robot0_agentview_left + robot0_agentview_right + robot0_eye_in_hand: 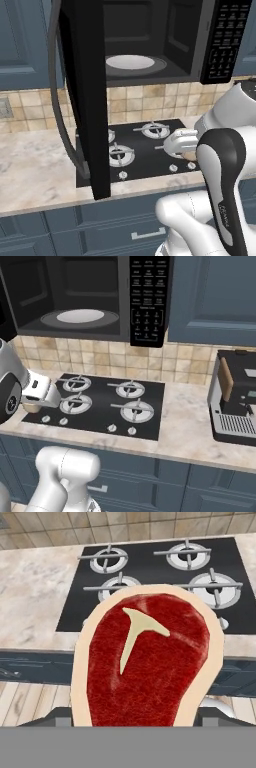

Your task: Transport the steak from the fridge to the microwave and turn on the microwave.

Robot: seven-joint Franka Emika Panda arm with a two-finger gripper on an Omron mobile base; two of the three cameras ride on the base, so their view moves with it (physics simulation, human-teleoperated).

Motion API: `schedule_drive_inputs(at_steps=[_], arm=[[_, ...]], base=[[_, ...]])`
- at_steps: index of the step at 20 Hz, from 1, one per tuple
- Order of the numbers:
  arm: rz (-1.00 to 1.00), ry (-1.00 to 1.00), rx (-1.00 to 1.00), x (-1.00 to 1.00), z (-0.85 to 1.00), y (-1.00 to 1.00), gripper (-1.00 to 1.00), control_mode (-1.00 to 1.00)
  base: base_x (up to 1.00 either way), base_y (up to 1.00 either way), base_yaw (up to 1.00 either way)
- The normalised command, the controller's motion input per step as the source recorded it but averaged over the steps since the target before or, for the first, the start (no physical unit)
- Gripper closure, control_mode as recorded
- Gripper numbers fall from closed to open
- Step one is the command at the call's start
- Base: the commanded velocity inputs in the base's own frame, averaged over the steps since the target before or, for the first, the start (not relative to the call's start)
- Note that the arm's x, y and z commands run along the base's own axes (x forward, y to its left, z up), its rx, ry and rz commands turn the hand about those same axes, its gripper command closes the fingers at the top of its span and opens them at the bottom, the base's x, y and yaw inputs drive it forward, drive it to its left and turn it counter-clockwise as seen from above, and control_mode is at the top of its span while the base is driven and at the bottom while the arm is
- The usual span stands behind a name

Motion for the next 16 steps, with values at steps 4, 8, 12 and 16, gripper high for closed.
schedule_drive_inputs(at_steps=[4,8,12,16], arm=[[0.0,0.0,0.0,0.0,0.0,0.0,1.0,1.0],[0.0,0.0,0.0,0.0,0.0,0.0,1.0,1.0],[0.0,0.0,0.0,0.0,0.0,0.0,1.0,1.0],[0.0,0.0,0.0,0.0,0.0,0.0,1.0,1.0]], base=[[0.23,0.08,0.03],[0.26,0.08,0.01],[0.03,0.01,0.0],[0.0,0.0,0.0]])
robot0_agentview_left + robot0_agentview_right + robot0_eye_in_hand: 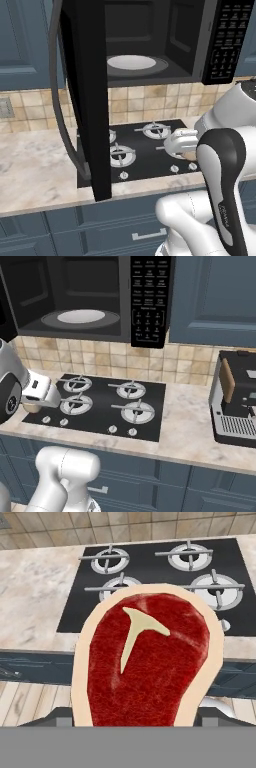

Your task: Transport the steak from the fridge to the microwave and turn on the microwave.

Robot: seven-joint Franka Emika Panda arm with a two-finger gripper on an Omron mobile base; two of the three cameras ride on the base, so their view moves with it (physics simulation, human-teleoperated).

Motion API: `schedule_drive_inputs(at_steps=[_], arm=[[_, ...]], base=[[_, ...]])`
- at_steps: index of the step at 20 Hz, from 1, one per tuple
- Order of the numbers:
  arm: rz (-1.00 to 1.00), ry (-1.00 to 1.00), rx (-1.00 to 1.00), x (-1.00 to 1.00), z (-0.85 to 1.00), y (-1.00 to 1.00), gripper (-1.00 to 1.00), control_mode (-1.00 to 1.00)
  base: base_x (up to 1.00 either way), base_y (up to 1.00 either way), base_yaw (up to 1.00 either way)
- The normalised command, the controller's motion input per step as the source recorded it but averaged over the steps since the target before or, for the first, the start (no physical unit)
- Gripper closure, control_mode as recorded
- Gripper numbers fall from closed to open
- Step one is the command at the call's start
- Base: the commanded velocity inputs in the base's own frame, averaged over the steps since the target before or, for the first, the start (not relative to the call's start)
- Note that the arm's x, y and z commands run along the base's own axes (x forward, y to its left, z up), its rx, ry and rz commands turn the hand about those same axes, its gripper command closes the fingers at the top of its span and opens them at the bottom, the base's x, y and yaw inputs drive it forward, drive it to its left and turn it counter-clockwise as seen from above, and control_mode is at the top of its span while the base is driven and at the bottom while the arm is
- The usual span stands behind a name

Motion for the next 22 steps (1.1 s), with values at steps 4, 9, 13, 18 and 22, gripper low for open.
schedule_drive_inputs(at_steps=[4,9,13,18,22], arm=[[0.0,0.0,0.0,0.0,0.0,0.0,1.0,1.0],[0.0,0.0,0.0,0.0,0.0,0.0,1.0,1.0],[0.01,-0.06,0.0,0.0,0.1,0.0,1.0,-1.0],[0.0,-0.12,-0.02,0.0,0.24,0.08,1.0,-1.0],[0.0,-0.19,-0.06,0.0,0.41,0.08,1.0,-1.0]], base=[[0.0,0.0,0.0],[0.0,0.0,0.0],[0.0,0.0,0.0],[0.0,0.0,0.0],[0.0,0.0,0.0]])
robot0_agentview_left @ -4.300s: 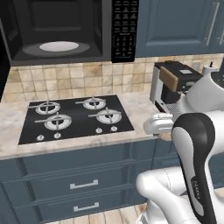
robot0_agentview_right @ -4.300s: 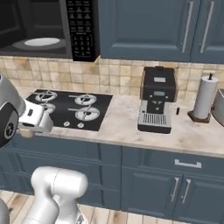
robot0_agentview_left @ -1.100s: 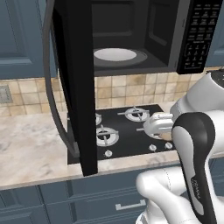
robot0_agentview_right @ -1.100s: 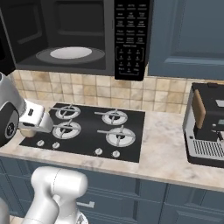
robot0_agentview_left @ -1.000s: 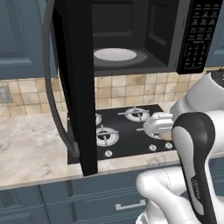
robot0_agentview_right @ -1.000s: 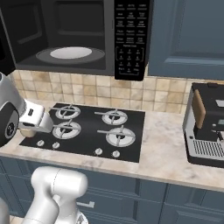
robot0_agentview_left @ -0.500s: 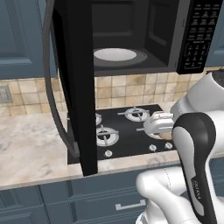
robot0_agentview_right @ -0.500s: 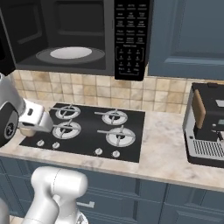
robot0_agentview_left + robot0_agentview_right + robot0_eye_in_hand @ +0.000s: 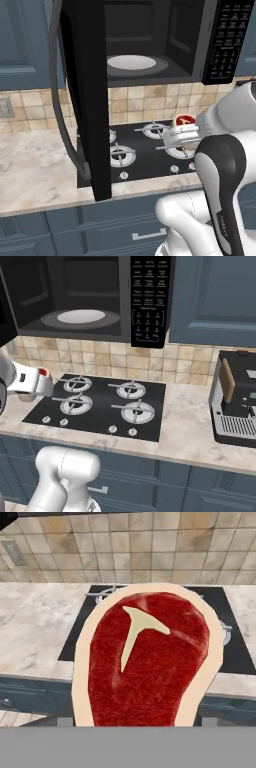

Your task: Transport the steak from the fridge to the microwave and turn on the microwave.

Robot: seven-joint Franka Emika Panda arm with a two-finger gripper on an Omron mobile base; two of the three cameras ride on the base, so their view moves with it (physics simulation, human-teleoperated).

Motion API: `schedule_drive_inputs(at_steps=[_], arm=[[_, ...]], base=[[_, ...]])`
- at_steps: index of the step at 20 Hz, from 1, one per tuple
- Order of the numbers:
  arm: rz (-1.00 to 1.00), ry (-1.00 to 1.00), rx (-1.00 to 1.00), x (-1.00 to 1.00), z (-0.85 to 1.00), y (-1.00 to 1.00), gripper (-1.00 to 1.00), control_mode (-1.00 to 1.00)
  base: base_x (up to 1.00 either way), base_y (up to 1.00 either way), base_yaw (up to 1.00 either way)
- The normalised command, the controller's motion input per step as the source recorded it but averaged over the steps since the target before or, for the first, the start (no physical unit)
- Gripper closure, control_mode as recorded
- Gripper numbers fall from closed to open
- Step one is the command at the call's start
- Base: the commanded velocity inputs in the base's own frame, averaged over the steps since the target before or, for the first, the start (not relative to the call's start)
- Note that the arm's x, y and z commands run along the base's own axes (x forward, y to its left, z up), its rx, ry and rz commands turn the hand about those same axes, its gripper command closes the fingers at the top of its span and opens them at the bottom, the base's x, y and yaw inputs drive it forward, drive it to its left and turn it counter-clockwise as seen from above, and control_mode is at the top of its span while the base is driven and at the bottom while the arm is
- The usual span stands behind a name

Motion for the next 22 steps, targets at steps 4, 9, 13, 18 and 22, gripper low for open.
schedule_drive_inputs(at_steps=[4,9,13,18,22], arm=[[0.0,-0.21,-0.01,0.0,0.42,0.0,1.0,-1.0],[0.02,-0.18,0.0,0.06,0.46,0.0,1.0,-1.0],[0.06,-0.08,0.0,0.2,0.49,-0.03,1.0,-1.0],[0.08,-0.07,0.0,0.36,0.34,-0.04,1.0,-1.0],[0.05,-0.01,0.0,0.49,0.29,-0.05,1.0,-1.0]], base=[[0.0,0.0,0.0],[0.0,0.0,0.0],[0.0,0.0,0.0],[0.0,0.0,0.0],[0.0,0.0,0.0]])
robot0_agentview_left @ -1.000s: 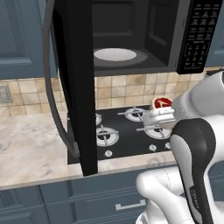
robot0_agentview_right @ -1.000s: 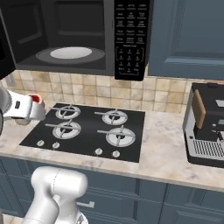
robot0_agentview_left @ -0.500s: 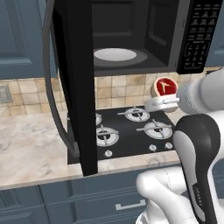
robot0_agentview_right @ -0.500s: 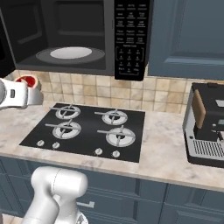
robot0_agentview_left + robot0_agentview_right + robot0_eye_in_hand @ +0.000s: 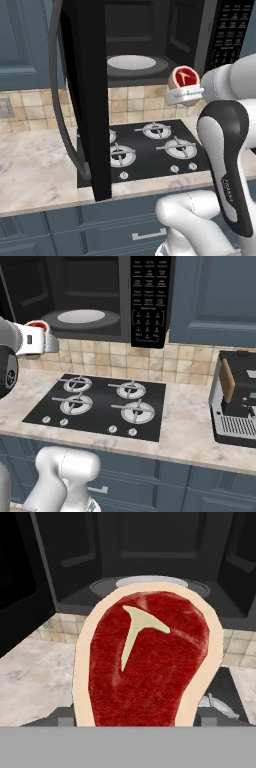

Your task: Transport the steak from the fridge to the microwave and turn on the microwave.

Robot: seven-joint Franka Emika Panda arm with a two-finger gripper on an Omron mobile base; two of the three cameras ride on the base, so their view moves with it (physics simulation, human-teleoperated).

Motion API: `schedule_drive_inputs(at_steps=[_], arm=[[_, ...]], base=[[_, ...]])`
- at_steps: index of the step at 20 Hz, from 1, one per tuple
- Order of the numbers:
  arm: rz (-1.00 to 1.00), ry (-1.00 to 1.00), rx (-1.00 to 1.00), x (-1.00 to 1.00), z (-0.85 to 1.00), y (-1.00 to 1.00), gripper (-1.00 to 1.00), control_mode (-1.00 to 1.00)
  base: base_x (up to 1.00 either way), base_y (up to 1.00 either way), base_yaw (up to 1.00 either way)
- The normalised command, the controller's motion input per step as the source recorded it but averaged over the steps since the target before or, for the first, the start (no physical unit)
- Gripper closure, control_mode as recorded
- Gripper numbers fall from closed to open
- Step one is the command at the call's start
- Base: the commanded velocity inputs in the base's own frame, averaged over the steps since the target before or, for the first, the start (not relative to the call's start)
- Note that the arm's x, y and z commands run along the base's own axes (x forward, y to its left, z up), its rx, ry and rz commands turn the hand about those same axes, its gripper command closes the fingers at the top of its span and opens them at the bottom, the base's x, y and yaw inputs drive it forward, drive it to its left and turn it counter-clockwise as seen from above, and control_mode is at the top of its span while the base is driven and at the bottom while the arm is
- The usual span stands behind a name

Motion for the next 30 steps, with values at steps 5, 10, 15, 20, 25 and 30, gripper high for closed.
schedule_drive_inputs(at_steps=[5,10,15,20,25,30], arm=[[0.01,0.0,0.0,0.65,0.12,0.01,1.0,-1.0],[0.0,0.0,0.0,0.75,0.11,0.03,1.0,-1.0],[0.0,0.02,0.0,0.77,0.15,0.03,1.0,-1.0],[0.0,0.03,0.0,0.72,0.18,0.1,1.0,-1.0],[0.0,0.14,0.0,0.66,0.18,0.12,1.0,-1.0],[0.0,0.12,0.0,0.66,0.09,0.09,1.0,-1.0]], base=[[0.0,0.0,0.0],[0.0,0.0,0.0],[0.0,0.0,0.0],[0.0,0.0,0.0],[0.0,0.0,0.0],[0.0,0.0,0.0]])
